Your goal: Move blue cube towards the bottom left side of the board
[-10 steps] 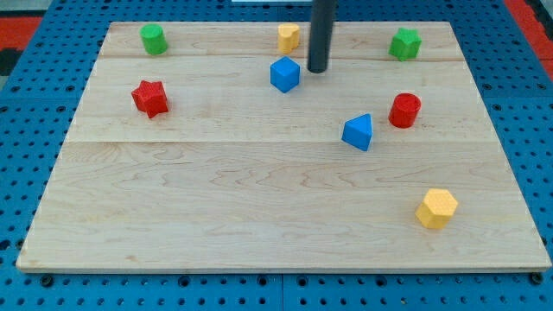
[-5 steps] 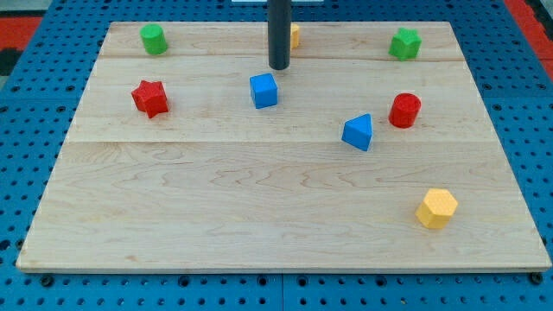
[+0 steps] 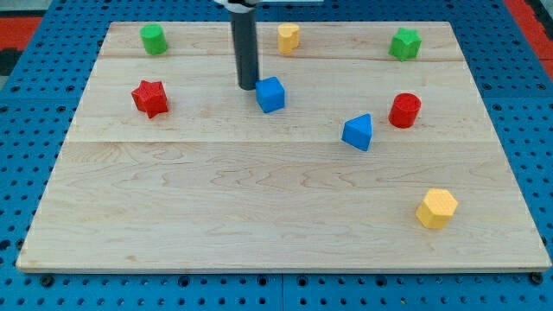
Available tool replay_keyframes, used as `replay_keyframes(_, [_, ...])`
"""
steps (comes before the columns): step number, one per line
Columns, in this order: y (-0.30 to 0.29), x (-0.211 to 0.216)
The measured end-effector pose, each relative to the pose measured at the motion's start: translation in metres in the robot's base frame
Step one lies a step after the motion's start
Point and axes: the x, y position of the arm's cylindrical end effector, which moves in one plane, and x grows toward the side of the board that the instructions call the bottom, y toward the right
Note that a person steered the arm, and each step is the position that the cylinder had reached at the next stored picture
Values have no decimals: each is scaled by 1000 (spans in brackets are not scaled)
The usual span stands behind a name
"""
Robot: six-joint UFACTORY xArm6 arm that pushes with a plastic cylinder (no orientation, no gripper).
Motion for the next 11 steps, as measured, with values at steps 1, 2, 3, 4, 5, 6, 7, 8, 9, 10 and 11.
replay_keyframes(1, [20,30])
replay_keyframes(2, [25,47])
replay_keyframes(3, [28,7])
replay_keyframes(4, [60,7])
replay_keyframes(5, [62,48])
replay_keyframes(6, [61,88])
replay_keyframes(7, [56,127])
replay_keyframes(8, [49,160])
replay_keyframes(9, [47,171])
replay_keyframes(10, [31,171])
replay_keyframes(11, [42,167])
